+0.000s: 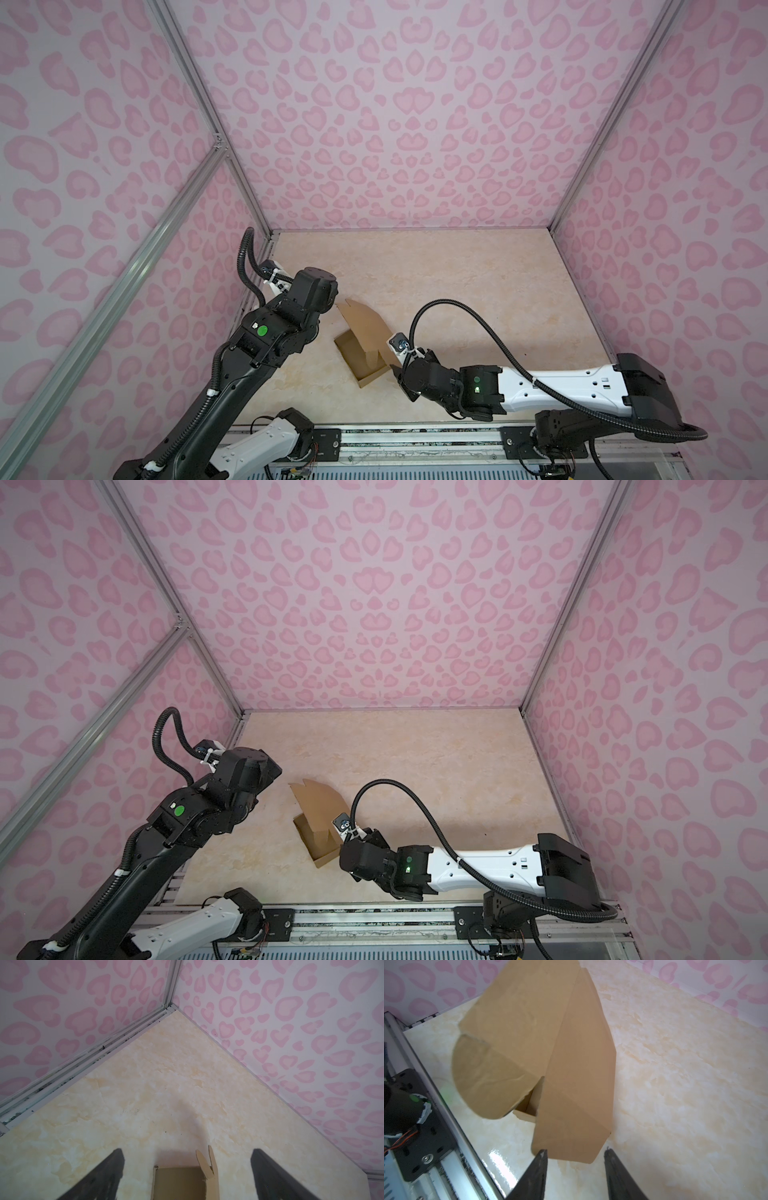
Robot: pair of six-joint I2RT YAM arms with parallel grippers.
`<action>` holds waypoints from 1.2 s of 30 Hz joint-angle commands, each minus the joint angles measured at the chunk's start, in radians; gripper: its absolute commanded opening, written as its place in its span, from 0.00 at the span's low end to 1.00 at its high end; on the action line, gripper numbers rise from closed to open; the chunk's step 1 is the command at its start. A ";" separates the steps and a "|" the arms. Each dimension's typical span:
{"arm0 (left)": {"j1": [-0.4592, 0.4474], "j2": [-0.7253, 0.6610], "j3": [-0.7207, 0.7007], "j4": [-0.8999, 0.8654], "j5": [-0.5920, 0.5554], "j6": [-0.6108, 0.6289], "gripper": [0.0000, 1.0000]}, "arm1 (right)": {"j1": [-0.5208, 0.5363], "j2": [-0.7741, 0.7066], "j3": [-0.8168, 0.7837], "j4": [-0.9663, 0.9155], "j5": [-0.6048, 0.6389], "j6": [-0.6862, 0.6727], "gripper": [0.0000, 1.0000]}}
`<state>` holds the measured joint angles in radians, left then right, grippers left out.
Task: Assemble paper box
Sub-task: Rotate the paper box at the center of the table.
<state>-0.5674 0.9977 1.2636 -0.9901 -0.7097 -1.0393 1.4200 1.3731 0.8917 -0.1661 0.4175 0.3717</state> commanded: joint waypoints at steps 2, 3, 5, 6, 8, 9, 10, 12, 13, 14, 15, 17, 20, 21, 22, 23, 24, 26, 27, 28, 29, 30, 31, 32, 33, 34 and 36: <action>0.016 0.004 -0.007 -0.029 -0.036 0.078 0.98 | 0.051 -0.011 -0.038 0.107 0.014 -0.031 0.49; 0.020 0.006 -0.008 -0.030 -0.034 0.087 0.98 | 0.057 -0.004 -0.041 0.105 0.028 -0.023 0.49; 0.023 0.007 -0.018 -0.030 -0.031 0.098 0.98 | 0.064 0.026 -0.038 0.078 0.084 -0.010 0.49; 0.024 0.004 -0.024 -0.030 -0.027 0.096 0.98 | 0.066 0.044 -0.029 0.056 0.116 0.001 0.49; 0.027 0.003 -0.039 -0.022 -0.017 0.102 0.98 | 0.065 0.077 -0.004 0.020 0.176 0.011 0.49; 0.029 0.002 -0.044 -0.019 -0.015 0.102 0.98 | 0.066 0.094 0.013 0.000 0.211 0.029 0.48; 0.029 0.002 -0.050 -0.018 -0.013 0.105 0.98 | 0.065 0.109 0.029 -0.015 0.237 0.033 0.48; 0.032 0.001 -0.052 -0.022 -0.014 0.106 0.98 | 0.065 0.144 0.069 -0.052 0.289 0.038 0.45; 0.032 -0.001 -0.054 -0.022 -0.014 0.108 0.98 | 0.065 0.155 0.081 -0.056 0.290 0.027 0.44; 0.033 -0.005 -0.056 -0.023 -0.013 0.109 0.98 | 0.062 0.166 0.091 -0.056 0.297 0.025 0.42; 0.034 -0.008 -0.057 -0.023 -0.015 0.110 0.98 | 0.058 0.173 0.095 -0.054 0.298 0.028 0.39; 0.035 -0.013 -0.060 -0.024 -0.016 0.116 0.98 | 0.047 0.178 0.095 -0.058 0.293 0.039 0.35; 0.038 -0.020 -0.063 -0.028 -0.019 0.122 0.98 | 0.021 0.167 0.076 -0.058 0.271 0.055 0.30; 0.038 -0.022 -0.067 -0.029 -0.019 0.125 0.98 | 0.010 0.156 0.065 -0.060 0.265 0.059 0.29; 0.038 -0.024 -0.070 -0.030 -0.016 0.125 0.98 | 0.000 0.144 0.054 -0.059 0.256 0.058 0.26; 0.040 -0.028 -0.074 -0.030 -0.008 0.124 0.98 | -0.019 0.125 0.040 -0.054 0.246 0.056 0.24; 0.040 -0.029 -0.078 -0.028 0.001 0.123 0.98 | -0.041 0.103 0.021 -0.047 0.228 0.054 0.22; 0.040 -0.034 -0.087 -0.030 0.015 0.119 0.98 | -0.097 0.053 -0.024 -0.013 0.162 0.040 0.19; 0.040 -0.036 -0.094 -0.029 0.023 0.119 0.98 | -0.131 0.028 -0.043 -0.003 0.118 0.032 0.18; 0.040 -0.039 -0.100 -0.030 0.029 0.119 0.98 | -0.160 0.007 -0.057 0.000 0.092 0.024 0.18; 0.040 -0.043 -0.112 -0.026 0.039 0.121 0.98 | -0.188 -0.018 -0.074 0.020 0.068 0.004 0.18; 0.040 -0.053 -0.132 -0.012 0.055 0.134 0.98 | -0.215 -0.042 -0.091 0.037 0.046 -0.015 0.18; 0.040 -0.059 -0.150 -0.001 0.069 0.144 0.98 | -0.240 -0.062 -0.102 0.050 0.017 -0.029 0.18; 0.040 -0.074 -0.173 0.012 0.082 0.151 0.98 | -0.276 -0.083 -0.115 0.070 -0.034 -0.041 0.19; 0.040 -0.091 -0.205 0.033 0.097 0.165 0.98 | -0.317 -0.102 -0.129 0.093 -0.095 -0.049 0.19; 0.040 -0.108 -0.234 0.050 0.114 0.176 0.97 | -0.355 -0.114 -0.139 0.112 -0.149 -0.052 0.19; 0.040 -0.157 -0.304 0.088 0.139 0.189 0.97 | -0.429 -0.132 -0.157 0.144 -0.255 -0.065 0.19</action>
<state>-0.5293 0.8814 1.0153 -0.9592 -0.6167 -0.8867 1.0500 1.2572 0.7540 -0.1017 0.3462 0.3450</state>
